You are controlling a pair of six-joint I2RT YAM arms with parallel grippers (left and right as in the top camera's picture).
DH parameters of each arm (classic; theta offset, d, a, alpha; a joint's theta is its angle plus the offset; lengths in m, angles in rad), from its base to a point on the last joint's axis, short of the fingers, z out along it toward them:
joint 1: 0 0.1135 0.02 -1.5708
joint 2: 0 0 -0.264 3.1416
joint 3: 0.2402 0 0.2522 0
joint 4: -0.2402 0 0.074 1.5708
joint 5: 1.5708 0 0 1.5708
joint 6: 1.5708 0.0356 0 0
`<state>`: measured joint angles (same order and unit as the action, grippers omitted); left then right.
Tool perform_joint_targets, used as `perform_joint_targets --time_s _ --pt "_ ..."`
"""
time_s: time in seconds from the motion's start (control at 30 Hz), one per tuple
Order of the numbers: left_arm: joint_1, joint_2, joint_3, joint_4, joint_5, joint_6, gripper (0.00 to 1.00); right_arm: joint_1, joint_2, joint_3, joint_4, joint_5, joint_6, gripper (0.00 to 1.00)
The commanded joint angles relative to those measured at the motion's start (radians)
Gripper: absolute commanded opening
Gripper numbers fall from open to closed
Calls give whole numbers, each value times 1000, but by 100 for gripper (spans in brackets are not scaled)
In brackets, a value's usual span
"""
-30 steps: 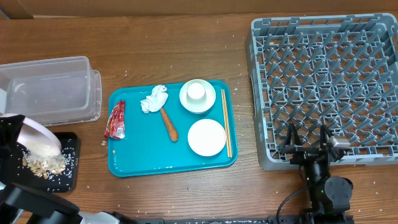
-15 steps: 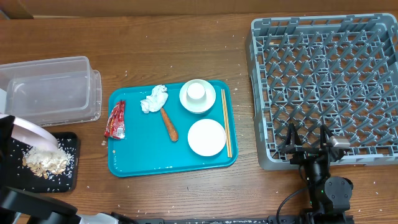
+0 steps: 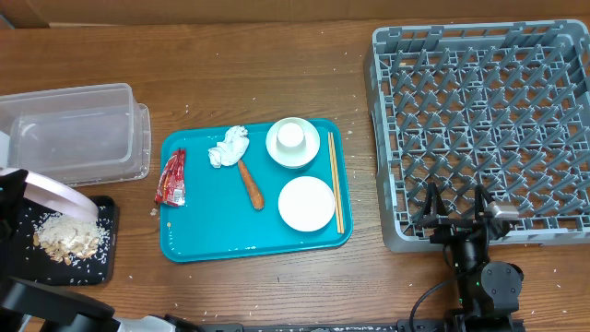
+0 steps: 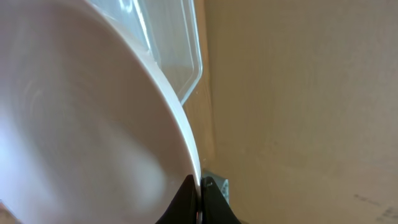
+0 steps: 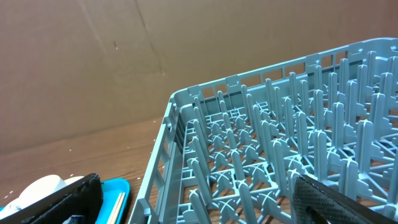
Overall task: Sort waste into correct bins and load items into the dishwasher
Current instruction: 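Tilt the plate with the left gripper, dumping rice onto black tray, then carry the emptied plate back and set it on the teal tray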
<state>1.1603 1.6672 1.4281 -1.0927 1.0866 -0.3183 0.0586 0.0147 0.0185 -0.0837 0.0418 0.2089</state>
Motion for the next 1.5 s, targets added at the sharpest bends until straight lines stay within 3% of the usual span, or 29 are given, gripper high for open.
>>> perform_joint_targets --time_s 0.0,0.13,0.33,0.5,0.73,1.0,1.3,1.47 --pt "7 -5 15 -35 32 -22 4 -2 -12 -10 3 8 -4 100" --pt "5 -5 16 -91 64 -14 4 -2 -12 -10 3 8 -4 100" --pt "-45 -34 19 -253 167 129 4 -2 -12 -10 3 8 -4 100" --pt "-162 -110 26 -311 124 192 4 -2 -12 -10 3 8 -4 100" --pt "-445 -241 26 -305 -126 186 4 -2 -12 -10 3 8 -4 100" --pt "-900 -281 24 -307 -584 127 4 -2 -12 -10 3 8 -4 100" --pt "-1376 -212 10 -283 -1071 -149 4 -2 -12 -10 3 8 -4 100" --pt "-1517 -115 10 -282 -1154 -237 4 -2 -12 -10 3 8 -4 100"
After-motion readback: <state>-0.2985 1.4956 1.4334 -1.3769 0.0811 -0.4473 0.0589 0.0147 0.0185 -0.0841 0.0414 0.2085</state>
